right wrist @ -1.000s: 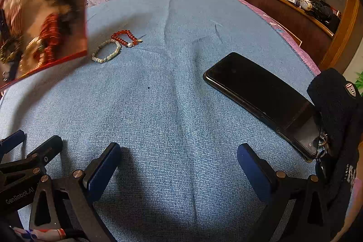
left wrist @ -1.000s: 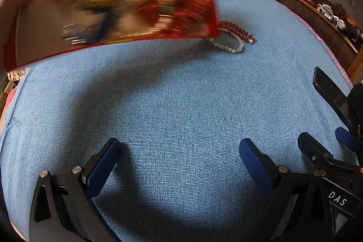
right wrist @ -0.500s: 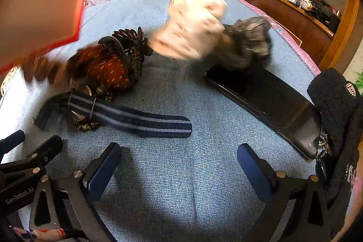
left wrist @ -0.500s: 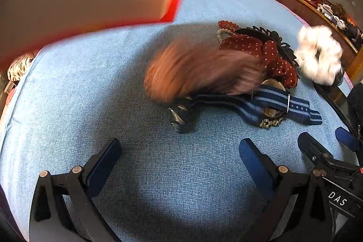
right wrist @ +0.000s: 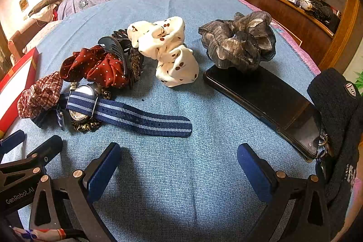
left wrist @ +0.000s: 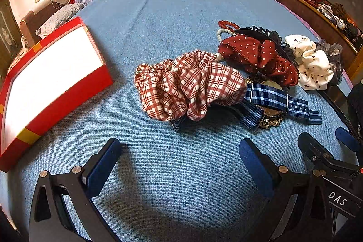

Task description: Organize jewelry

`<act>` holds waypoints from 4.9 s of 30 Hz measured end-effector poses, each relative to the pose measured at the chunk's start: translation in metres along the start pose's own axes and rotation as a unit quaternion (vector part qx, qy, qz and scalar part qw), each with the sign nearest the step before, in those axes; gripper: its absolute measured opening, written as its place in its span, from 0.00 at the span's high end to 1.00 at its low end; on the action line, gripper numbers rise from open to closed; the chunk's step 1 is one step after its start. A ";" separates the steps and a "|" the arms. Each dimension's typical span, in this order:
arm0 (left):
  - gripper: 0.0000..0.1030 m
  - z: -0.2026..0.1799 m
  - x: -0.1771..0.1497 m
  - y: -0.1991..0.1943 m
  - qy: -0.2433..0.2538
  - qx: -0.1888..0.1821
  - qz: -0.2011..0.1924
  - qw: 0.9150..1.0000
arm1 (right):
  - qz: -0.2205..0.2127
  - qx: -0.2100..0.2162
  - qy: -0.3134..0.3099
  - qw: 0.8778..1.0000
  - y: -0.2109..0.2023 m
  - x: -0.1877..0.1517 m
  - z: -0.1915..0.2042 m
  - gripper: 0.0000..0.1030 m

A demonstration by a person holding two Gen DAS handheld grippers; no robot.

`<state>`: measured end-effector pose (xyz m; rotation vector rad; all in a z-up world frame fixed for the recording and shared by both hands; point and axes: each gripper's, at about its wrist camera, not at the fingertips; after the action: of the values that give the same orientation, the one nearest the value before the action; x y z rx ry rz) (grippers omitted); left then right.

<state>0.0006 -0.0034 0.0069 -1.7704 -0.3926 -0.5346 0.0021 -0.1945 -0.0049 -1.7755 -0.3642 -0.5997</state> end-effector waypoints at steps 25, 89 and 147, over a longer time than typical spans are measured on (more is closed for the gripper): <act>0.00 0.006 -0.024 -0.035 0.024 -0.036 -0.037 0.998 | 0.016 0.025 -0.029 0.999 0.005 0.005 -0.008 0.00; 0.00 0.027 0.016 -0.096 0.024 -0.096 -0.087 0.991 | -0.036 0.190 0.134 0.972 -0.033 0.073 -0.064 0.27; 0.79 0.031 0.022 -0.095 0.044 -0.028 -0.189 0.981 | -0.238 0.188 -0.015 0.953 -0.058 0.058 0.009 0.80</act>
<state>-0.0260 0.0511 0.0896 -1.7259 -0.6632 -0.8981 0.0203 -0.1729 0.0723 -1.3308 -0.8828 -0.7809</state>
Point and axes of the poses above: each gripper's, at about its wrist camera, not at the fingertips, and y roughly the way its jaws point, z to its left, x to its top, and after that the axes turned 15 degrees about -x, right-handed
